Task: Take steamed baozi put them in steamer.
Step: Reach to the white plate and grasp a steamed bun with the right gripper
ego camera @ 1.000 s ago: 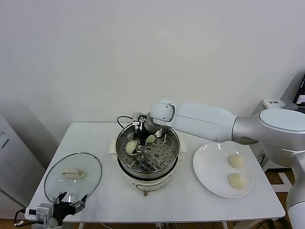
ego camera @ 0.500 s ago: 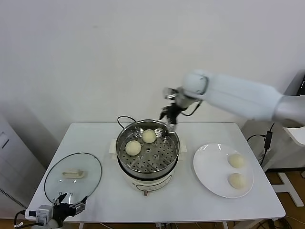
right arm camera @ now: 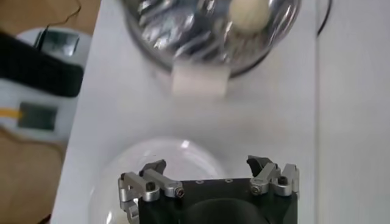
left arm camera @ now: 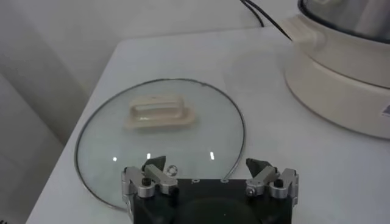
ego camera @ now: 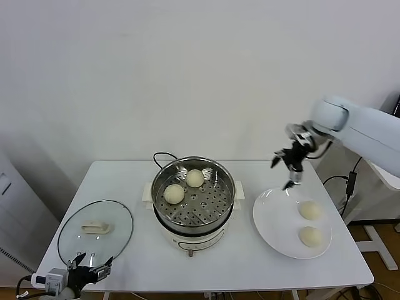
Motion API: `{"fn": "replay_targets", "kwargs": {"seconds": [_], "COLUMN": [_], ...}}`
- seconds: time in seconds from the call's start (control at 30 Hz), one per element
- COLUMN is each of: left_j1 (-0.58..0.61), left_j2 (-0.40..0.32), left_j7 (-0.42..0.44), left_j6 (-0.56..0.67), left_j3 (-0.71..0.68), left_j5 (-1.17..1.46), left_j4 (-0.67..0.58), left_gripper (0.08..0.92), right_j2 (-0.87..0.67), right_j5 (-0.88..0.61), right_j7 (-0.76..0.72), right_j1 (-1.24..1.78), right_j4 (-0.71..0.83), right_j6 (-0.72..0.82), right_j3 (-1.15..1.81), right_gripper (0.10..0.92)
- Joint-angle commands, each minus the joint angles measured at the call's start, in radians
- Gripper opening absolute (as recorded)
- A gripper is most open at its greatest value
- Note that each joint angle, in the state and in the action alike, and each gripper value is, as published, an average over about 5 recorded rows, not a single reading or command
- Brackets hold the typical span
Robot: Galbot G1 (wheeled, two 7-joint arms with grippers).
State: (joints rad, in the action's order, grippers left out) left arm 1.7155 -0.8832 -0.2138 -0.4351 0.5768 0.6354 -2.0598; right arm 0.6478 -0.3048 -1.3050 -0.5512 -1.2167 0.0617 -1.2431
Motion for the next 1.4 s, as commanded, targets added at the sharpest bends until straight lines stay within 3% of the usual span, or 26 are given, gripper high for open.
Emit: {"fn": "replay_targets", "kwargs": {"seconds": [0.03,1.23,1.4], "left_j1": [0.000,0.003,0.006], "left_j2": [0.001,-0.005,-0.006], "left_j7": [0.000,0.001,0.001], "left_j6": [0.000,-0.001,0.001], "left_j3": [0.002,-0.013,-0.015], "left_j5": [0.000,-0.020,-0.026], "left_j4": [0.003,0.008,0.008], "left_gripper": [0.823,0.823,0.823], "right_j2": [-0.152,-0.101,-0.082], "right_j5": [0.180,0.463,0.472], "right_j7": [-0.047,0.049,0.067], "right_j1": [0.253,0.726,0.739], "right_j4": [-0.015,0.057,0.076], "right_j6": [-0.092,-0.145,-0.141], "right_j3": [0.176,0.574,0.589], "right_gripper": [0.823,0.822,0.773]}}
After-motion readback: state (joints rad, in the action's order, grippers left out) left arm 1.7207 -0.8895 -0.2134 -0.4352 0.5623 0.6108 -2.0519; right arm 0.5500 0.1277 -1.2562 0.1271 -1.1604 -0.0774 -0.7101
